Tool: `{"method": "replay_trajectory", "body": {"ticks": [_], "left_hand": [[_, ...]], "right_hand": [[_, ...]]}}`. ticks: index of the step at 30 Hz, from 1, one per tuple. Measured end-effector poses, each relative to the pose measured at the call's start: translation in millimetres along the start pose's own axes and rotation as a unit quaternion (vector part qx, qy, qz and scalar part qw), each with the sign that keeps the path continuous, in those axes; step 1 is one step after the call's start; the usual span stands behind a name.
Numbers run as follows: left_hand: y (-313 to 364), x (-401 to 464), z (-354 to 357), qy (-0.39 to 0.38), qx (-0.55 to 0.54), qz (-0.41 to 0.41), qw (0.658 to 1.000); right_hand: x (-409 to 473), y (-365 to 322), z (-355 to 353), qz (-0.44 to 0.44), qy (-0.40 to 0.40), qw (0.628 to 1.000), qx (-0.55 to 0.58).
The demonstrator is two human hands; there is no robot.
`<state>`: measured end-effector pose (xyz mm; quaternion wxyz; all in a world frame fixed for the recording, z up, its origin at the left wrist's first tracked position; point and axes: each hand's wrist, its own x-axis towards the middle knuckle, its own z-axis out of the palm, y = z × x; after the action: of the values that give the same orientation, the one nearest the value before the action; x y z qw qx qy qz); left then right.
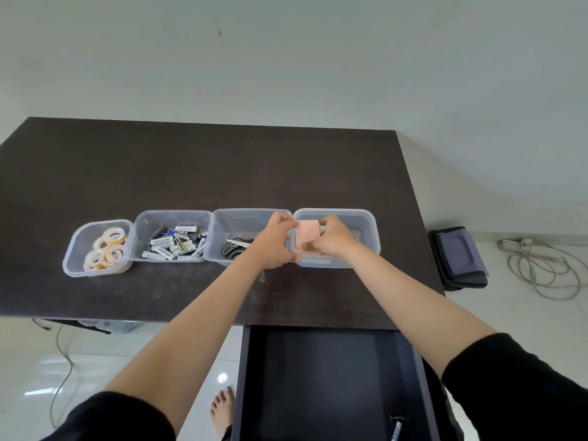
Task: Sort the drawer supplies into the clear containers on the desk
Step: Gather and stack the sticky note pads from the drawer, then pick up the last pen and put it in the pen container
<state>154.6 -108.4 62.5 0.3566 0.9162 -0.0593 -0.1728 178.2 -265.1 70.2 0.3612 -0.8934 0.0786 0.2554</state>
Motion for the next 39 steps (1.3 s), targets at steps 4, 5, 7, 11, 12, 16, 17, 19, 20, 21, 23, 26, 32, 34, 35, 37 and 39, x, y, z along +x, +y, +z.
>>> {"method": "replay_trajectory", "body": {"ticks": [4, 5, 7, 11, 12, 16, 17, 19, 20, 21, 23, 26, 32, 34, 35, 37, 39], "left_hand": [[3.9, -6.1, 6.6, 0.028, 0.063, -0.001, 0.998], [5.4, -10.8, 10.6, 0.047, 0.073, -0.001, 0.996], [9.0, -28.3, 21.9, 0.106, 0.054, 0.019, 0.993], [8.5, -83.7, 63.6, 0.204, -0.021, 0.070, 0.976], [5.2, -99.7, 77.0, 0.204, -0.030, 0.061, 0.977], [-18.7, -156.2, 128.2, 0.169, -0.047, -0.012, 0.984], [-25.5, -167.5, 138.4, 0.160, -0.044, -0.036, 0.986], [-38.6, -186.4, 153.5, 0.141, -0.025, -0.087, 0.986], [-45.3, -194.1, 159.6, 0.129, -0.007, -0.108, 0.986], [-51.8, -200.8, 164.5, 0.114, 0.015, -0.122, 0.986], [-65.4, -212.3, 172.8, 0.080, 0.058, -0.142, 0.985], [-84.9, -225.3, 183.0, 0.039, 0.104, -0.149, 0.983], [-101.1, -238.7, 199.1, -0.003, 0.173, -0.140, 0.975], [-103.6, -240.7, 201.5, -0.013, 0.186, -0.143, 0.972], [-104.6, -241.4, 202.2, -0.019, 0.191, -0.144, 0.971], [-105.5, -241.7, 203.3, -0.024, 0.196, -0.144, 0.970], [-105.3, -241.5, 203.8, -0.017, 0.192, -0.144, 0.971]], "right_hand": [[-17.1, 2.7, -9.1, -0.057, 0.077, 0.995, -0.013], [-25.1, 7.4, -11.9, -0.078, 0.104, 0.991, 0.012], [-47.9, 22.8, -16.3, -0.123, 0.157, 0.978, 0.057], [-103.7, 82.1, -8.1, -0.206, 0.209, 0.951, 0.096], [-115.0, 100.8, 0.2, -0.206, 0.205, 0.952, 0.099], [-142.0, 183.3, 43.9, -0.102, 0.162, 0.979, 0.073], [-145.5, 202.3, 53.3, -0.063, 0.134, 0.988, 0.053], [-149.9, 234.9, 68.3, 0.011, 0.061, 0.998, 0.000], [-151.4, 247.7, 73.8, 0.042, 0.021, 0.998, -0.033], [-152.5, 258.0, 77.8, 0.062, -0.012, 0.996, -0.068], [-153.2, 271.0, 83.1, 0.073, -0.060, 0.985, -0.141], [-150.0, 277.9, 90.5, 0.039, -0.131, 0.958, -0.254], [-140.4, 284.1, 98.8, -0.048, -0.218, 0.871, -0.437], [-137.8, 288.5, 101.0, -0.070, -0.225, 0.856, -0.460], [-136.6, 289.9, 101.8, -0.079, -0.226, 0.850, -0.470], [-135.1, 290.5, 102.4, -0.089, -0.220, 0.844, -0.481], [-134.8, 290.5, 102.7, -0.087, -0.208, 0.848, -0.479]]}}
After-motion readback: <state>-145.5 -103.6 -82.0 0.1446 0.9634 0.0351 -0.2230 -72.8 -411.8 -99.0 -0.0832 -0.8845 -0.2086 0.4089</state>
